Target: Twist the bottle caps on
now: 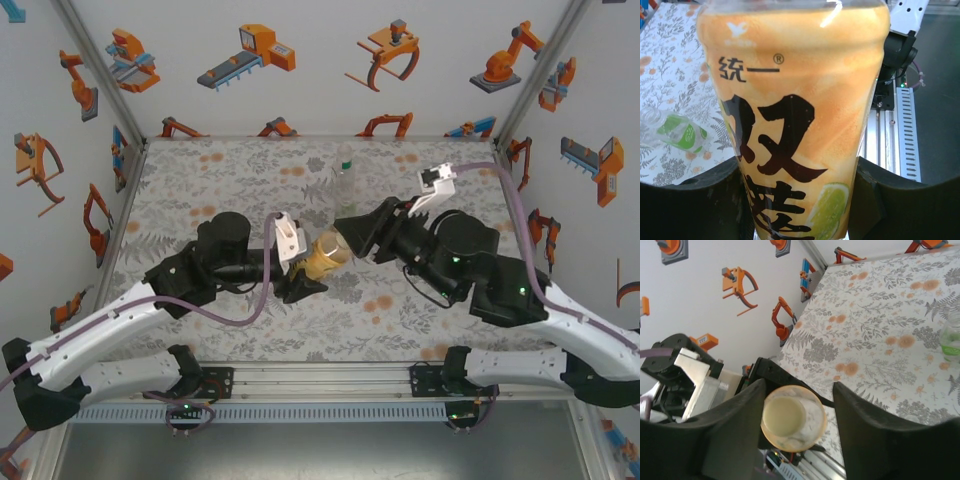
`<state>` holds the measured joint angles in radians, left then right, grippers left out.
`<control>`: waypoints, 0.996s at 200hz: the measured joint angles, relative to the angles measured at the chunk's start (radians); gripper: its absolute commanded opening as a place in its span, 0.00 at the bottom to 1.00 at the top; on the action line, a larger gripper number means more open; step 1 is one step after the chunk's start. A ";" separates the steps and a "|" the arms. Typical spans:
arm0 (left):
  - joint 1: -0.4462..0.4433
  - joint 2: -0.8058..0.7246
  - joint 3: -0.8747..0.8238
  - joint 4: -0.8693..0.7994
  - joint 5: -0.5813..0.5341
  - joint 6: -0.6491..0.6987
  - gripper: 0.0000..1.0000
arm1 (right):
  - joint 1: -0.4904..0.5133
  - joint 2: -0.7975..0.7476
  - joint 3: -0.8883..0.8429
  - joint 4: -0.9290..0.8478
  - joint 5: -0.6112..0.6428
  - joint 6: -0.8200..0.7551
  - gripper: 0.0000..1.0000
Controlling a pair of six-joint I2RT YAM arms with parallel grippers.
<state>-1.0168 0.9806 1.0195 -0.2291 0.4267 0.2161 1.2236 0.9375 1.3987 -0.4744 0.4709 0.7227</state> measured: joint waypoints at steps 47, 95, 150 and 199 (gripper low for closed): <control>0.000 0.003 0.000 -0.057 0.046 0.047 0.00 | -0.008 -0.011 0.116 -0.209 -0.073 0.029 0.53; 0.000 0.029 0.000 -0.116 0.045 0.089 0.00 | -0.066 0.024 0.147 -0.371 -0.188 0.128 0.53; 0.000 0.055 0.000 -0.152 0.045 0.120 0.00 | -0.234 0.085 0.096 -0.396 -0.441 0.219 0.50; 0.000 0.062 -0.013 -0.160 0.026 0.136 0.00 | -0.286 0.091 0.022 -0.348 -0.585 0.266 0.45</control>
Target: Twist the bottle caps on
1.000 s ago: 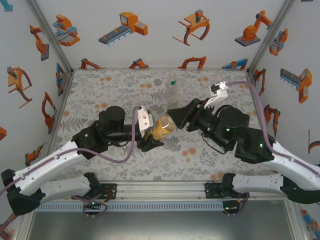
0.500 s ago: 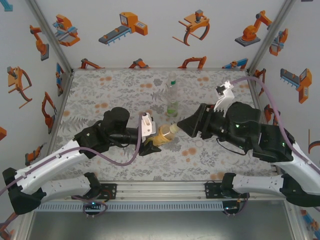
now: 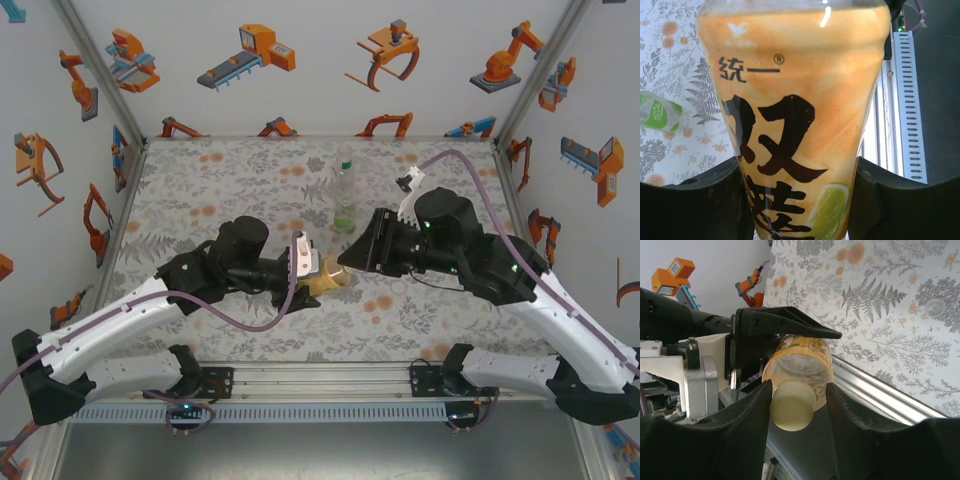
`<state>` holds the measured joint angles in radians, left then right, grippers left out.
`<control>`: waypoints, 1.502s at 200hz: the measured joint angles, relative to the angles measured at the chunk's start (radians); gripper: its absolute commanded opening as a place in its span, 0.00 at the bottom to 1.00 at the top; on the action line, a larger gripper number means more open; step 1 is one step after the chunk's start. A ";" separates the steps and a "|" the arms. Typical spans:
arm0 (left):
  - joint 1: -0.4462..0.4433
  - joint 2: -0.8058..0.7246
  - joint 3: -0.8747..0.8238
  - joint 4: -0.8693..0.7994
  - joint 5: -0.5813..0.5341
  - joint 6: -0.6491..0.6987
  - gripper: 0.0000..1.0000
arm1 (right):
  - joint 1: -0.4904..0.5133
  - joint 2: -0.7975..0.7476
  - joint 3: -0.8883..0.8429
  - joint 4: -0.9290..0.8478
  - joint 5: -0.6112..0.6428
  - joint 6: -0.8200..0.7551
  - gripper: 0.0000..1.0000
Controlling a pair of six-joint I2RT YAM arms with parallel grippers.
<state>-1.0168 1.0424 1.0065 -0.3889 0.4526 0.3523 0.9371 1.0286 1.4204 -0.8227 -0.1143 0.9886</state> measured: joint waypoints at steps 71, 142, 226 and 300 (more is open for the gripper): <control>0.001 0.000 -0.004 -0.020 -0.045 0.003 0.00 | -0.015 0.003 -0.036 0.027 -0.037 0.016 0.33; 0.000 -0.003 -0.017 0.001 -0.087 0.002 0.73 | -0.034 0.003 -0.045 0.029 -0.043 0.014 0.17; 0.001 -0.072 -0.070 0.034 -0.208 -0.028 0.81 | -0.196 0.140 0.055 -0.174 0.036 -0.187 0.14; 0.033 -0.145 -0.105 0.014 -0.291 -0.148 0.85 | -0.472 0.430 0.301 -0.339 0.119 -0.536 0.14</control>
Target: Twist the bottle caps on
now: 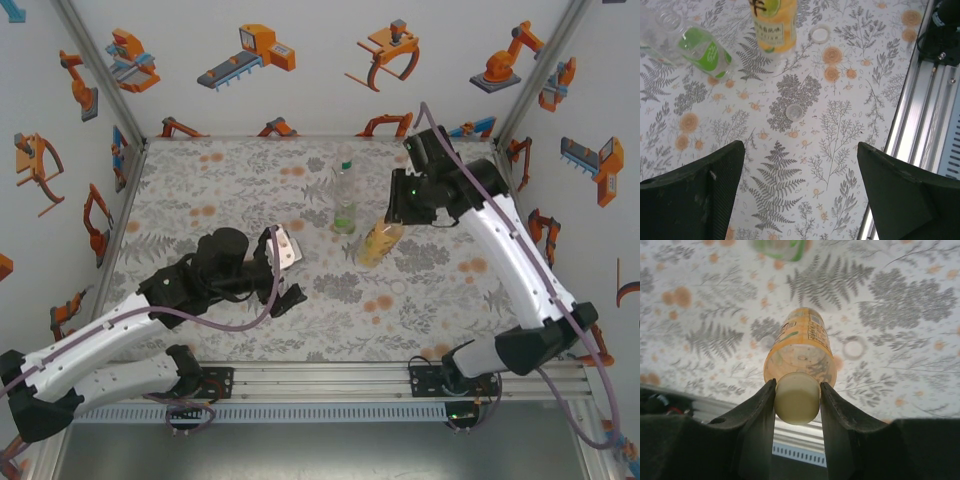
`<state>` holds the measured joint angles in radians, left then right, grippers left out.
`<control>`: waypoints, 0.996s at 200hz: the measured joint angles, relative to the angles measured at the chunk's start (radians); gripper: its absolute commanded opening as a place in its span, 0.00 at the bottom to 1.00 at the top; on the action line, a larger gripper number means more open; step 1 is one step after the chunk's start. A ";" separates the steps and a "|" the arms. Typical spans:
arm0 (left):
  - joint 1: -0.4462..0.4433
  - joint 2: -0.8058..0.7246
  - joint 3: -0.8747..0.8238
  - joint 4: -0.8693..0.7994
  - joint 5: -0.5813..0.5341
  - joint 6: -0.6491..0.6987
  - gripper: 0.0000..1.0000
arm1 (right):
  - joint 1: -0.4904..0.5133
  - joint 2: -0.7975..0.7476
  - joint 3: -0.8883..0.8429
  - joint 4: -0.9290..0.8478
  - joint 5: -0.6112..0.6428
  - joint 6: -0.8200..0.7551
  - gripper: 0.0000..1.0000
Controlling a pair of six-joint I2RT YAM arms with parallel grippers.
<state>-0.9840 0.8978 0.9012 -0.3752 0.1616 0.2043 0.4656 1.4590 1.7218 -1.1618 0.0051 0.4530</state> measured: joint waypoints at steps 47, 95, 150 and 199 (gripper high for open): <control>0.070 -0.042 -0.010 -0.040 -0.039 -0.112 0.84 | -0.136 0.233 0.207 -0.025 0.004 -0.158 0.14; 0.082 -0.076 -0.053 -0.050 -0.045 -0.161 0.84 | -0.214 0.461 0.461 -0.055 0.004 -0.253 0.15; 0.082 -0.108 -0.119 -0.034 -0.054 -0.201 0.83 | -0.249 0.683 0.719 -0.091 -0.005 -0.300 0.17; 0.084 -0.144 -0.126 -0.029 -0.082 -0.205 0.84 | -0.274 0.751 0.747 -0.113 -0.032 -0.310 0.21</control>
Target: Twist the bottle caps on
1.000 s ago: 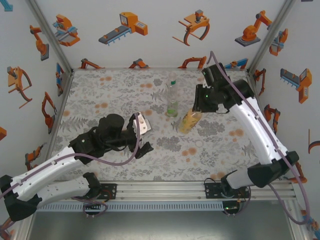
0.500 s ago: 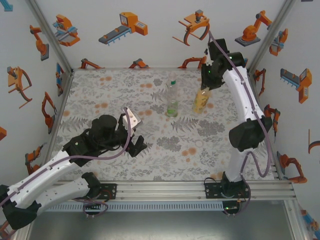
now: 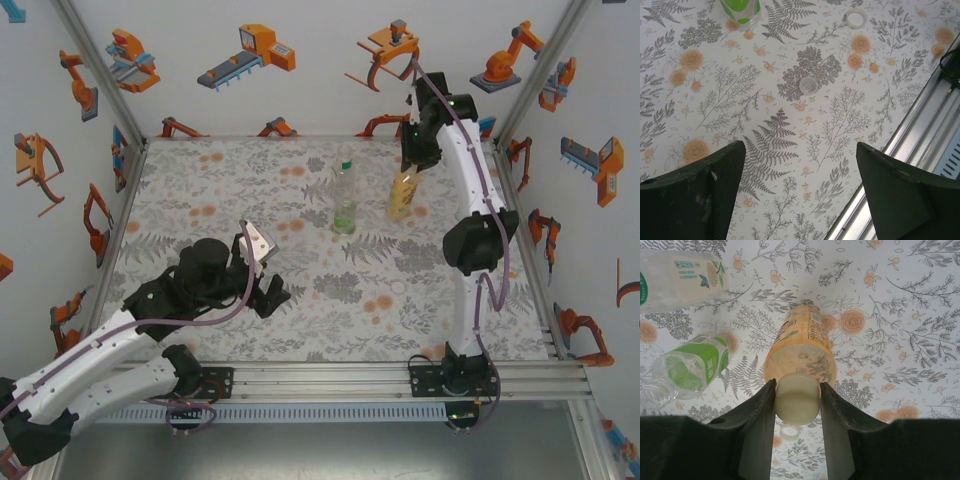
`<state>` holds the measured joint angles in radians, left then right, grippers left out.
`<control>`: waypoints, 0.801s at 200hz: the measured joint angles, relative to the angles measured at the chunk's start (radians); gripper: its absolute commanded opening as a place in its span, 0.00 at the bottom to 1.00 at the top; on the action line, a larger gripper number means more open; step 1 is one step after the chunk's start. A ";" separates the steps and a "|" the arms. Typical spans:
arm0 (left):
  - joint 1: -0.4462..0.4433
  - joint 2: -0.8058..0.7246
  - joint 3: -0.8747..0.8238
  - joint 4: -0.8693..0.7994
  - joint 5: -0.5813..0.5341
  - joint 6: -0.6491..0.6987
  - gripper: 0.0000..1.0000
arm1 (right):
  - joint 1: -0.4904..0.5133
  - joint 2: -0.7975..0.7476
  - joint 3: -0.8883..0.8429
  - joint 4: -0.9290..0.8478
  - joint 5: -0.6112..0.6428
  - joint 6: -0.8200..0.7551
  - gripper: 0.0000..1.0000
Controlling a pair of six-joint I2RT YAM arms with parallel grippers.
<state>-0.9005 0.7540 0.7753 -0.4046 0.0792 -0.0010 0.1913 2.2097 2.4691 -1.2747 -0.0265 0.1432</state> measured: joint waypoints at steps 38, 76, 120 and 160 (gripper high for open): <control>0.003 -0.010 -0.006 0.007 -0.002 0.000 0.84 | -0.005 0.003 0.000 -0.002 -0.011 -0.003 0.37; 0.005 -0.009 -0.008 0.007 -0.002 0.004 0.85 | -0.005 0.003 0.000 -0.003 -0.014 0.000 0.47; 0.007 -0.009 -0.008 0.003 -0.002 0.011 0.86 | -0.005 0.003 0.011 -0.005 -0.014 0.006 0.49; 0.011 -0.019 -0.007 0.003 -0.005 0.011 0.86 | -0.005 -0.005 0.050 -0.014 -0.016 0.018 0.49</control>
<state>-0.8894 0.7353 0.7685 -0.4011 0.0742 0.0101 0.1864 2.2051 2.5187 -1.2892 -0.0429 0.1608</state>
